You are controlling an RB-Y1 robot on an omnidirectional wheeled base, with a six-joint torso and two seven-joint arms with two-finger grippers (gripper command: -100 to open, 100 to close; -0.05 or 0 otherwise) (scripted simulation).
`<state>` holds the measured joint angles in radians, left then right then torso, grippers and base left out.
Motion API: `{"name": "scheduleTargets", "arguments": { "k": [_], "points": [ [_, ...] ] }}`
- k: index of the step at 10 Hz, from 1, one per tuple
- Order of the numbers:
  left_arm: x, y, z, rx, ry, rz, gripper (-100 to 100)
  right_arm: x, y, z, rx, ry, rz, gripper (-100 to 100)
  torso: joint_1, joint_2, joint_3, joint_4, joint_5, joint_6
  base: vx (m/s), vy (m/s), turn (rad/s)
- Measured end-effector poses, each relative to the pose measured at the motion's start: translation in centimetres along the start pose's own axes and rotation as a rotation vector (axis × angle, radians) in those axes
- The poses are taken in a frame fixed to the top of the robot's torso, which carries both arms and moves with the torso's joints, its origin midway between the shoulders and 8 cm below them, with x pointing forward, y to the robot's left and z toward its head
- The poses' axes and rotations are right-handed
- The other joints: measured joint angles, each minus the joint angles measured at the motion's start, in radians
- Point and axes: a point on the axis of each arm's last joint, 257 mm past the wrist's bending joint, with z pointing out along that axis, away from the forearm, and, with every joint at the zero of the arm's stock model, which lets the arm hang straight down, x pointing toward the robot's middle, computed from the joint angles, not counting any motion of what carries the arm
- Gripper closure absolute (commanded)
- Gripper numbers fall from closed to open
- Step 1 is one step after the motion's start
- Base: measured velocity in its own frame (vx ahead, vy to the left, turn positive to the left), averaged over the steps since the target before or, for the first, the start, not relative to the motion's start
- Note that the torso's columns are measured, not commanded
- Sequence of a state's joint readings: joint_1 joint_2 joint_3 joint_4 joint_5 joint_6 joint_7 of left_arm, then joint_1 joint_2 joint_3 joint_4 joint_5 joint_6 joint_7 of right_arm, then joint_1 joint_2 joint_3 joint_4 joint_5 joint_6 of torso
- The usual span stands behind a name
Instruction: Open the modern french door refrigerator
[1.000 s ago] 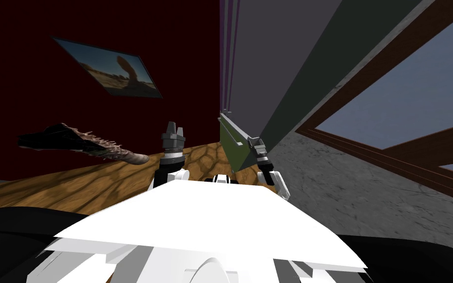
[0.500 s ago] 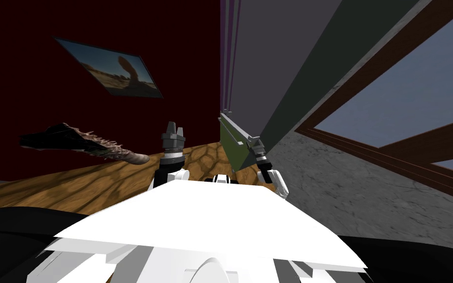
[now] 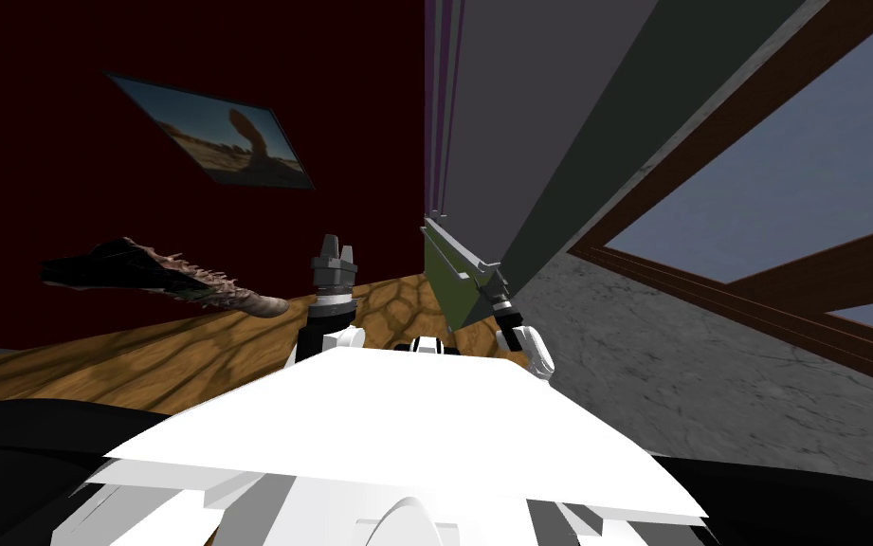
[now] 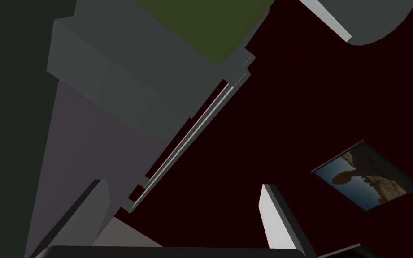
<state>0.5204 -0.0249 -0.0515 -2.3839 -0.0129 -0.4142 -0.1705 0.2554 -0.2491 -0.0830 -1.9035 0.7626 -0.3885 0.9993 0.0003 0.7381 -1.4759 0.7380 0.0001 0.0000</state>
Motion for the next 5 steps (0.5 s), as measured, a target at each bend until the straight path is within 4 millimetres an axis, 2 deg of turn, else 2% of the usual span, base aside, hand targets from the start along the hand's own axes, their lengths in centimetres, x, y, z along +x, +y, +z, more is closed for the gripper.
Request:
{"name": "scheduleTargets", "arguments": {
  "k": [5],
  "points": [
    [0.0, 0.0, 0.0, 0.000, 0.000, 0.000, 0, 2.1, 0.9, 0.1, -0.034, 0.036, -0.193, -100, 0.000, 0.000, 0.000, 0.000, 0.000, 0.000, -0.003, 0.003, 0.000]
  ]
}}
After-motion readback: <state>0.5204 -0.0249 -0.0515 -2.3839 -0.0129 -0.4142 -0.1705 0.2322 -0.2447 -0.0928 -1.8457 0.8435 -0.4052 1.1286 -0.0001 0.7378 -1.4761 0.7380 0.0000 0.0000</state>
